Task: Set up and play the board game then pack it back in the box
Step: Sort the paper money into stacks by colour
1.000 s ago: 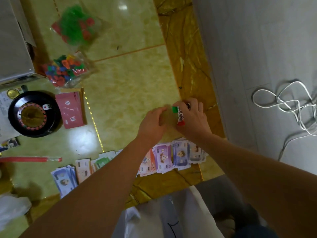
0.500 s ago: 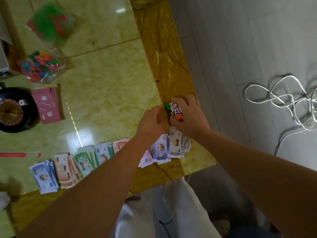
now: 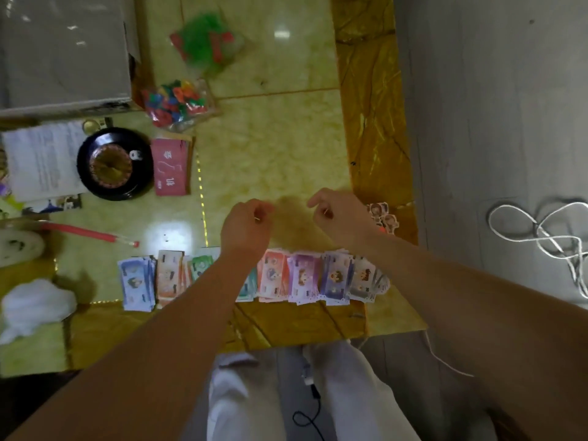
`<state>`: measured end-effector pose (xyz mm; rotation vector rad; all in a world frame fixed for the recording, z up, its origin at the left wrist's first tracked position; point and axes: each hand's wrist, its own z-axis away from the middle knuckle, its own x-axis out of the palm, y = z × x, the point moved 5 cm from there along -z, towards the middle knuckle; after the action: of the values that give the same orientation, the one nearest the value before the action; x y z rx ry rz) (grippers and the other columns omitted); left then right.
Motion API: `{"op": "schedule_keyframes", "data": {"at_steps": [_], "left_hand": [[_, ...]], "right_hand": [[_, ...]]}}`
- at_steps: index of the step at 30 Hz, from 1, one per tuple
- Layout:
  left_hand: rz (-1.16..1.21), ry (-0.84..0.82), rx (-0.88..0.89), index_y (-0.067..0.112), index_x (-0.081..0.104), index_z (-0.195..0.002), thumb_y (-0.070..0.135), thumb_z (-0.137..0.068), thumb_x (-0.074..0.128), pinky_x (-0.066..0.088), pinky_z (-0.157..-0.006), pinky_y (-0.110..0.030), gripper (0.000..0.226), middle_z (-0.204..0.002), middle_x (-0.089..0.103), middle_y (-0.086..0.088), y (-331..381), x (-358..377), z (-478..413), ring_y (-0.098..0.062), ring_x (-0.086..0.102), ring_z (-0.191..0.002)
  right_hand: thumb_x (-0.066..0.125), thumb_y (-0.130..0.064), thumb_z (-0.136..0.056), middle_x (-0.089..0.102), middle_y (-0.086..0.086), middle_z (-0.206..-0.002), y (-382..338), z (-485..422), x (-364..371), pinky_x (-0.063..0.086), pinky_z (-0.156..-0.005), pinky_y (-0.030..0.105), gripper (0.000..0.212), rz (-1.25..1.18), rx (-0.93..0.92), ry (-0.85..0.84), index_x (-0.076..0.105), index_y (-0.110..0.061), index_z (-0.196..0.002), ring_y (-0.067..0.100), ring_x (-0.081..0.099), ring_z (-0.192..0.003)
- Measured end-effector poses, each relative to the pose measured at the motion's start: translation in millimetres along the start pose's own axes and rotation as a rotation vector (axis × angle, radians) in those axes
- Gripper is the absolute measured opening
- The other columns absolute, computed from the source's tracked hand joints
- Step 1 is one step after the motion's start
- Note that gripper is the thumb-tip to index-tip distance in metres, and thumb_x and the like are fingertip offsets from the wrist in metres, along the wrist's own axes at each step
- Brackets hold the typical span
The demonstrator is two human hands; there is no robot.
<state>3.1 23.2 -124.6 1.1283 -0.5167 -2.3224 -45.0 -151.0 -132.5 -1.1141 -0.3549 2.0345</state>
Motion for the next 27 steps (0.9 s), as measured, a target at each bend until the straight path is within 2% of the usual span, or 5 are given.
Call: {"op": "schedule_keyframes", "data": {"at_steps": [4, 13, 17, 22, 27], "left_hand": [[-0.017, 0.175, -0.099, 0.02, 0.067, -0.108, 0.012, -0.091, 0.052, 0.044, -0.08, -0.029, 0.024, -0.113, 0.062, -0.006, -46, -59, -13, -0.024, 0.062, -0.096], [-0.153, 0.047, -0.102, 0.014, 0.065, -0.11, 0.009, -0.091, 0.047, 0.042, -0.076, -0.033, 0.026, -0.104, 0.065, -0.014, -109, -143, -57, -0.033, 0.06, -0.098], [-0.216, 0.017, -0.101, 0.006, 0.06, -0.097, 0.009, -0.091, 0.042, 0.039, -0.068, -0.032, 0.02, -0.094, 0.063, -0.014, -129, -162, -70, -0.031, 0.058, -0.083], [-0.158, -0.011, -0.069, 0.007, 0.062, -0.106, 0.006, -0.089, 0.045, 0.05, -0.076, -0.039, 0.024, -0.1, 0.064, -0.013, -135, -171, -76, -0.033, 0.061, -0.092], [-0.108, -0.014, -0.005, 0.008, 0.067, -0.099, 0.008, -0.09, 0.049, 0.048, -0.074, -0.037, 0.021, -0.1, 0.064, -0.013, -137, -171, -86, -0.032, 0.061, -0.089]], "right_hand": [[0.052, -0.021, -0.094, 0.056, -0.015, -0.079, -55, -23, 36, 0.038, -0.056, 0.016, 0.021, -0.04, 0.012, -0.046, 0.06, -0.024, -0.113, 0.003, 0.052, -0.066], [0.065, -0.02, -0.087, 0.046, 0.006, -0.13, -173, -91, 89, 0.045, -0.088, 0.034, 0.049, -0.12, -0.014, 0.101, 0.047, -0.017, -0.133, 0.019, 0.055, -0.1], [0.066, -0.024, -0.084, 0.034, 0.008, -0.143, -201, -124, 94, 0.027, -0.109, 0.031, 0.063, 0.059, 0.012, 0.171, 0.038, -0.012, -0.139, 0.023, 0.029, -0.134], [0.074, -0.039, -0.076, 0.029, 0.007, -0.143, -206, -139, 105, 0.024, -0.111, 0.035, 0.091, 0.251, 0.112, 0.174, 0.022, -0.016, -0.147, 0.026, 0.024, -0.135], [0.08, -0.036, -0.072, 0.035, 0.007, -0.138, -207, -150, 109, 0.027, -0.108, 0.031, 0.086, 0.254, 0.205, 0.15, 0.031, -0.013, -0.139, 0.027, 0.03, -0.129]]}}
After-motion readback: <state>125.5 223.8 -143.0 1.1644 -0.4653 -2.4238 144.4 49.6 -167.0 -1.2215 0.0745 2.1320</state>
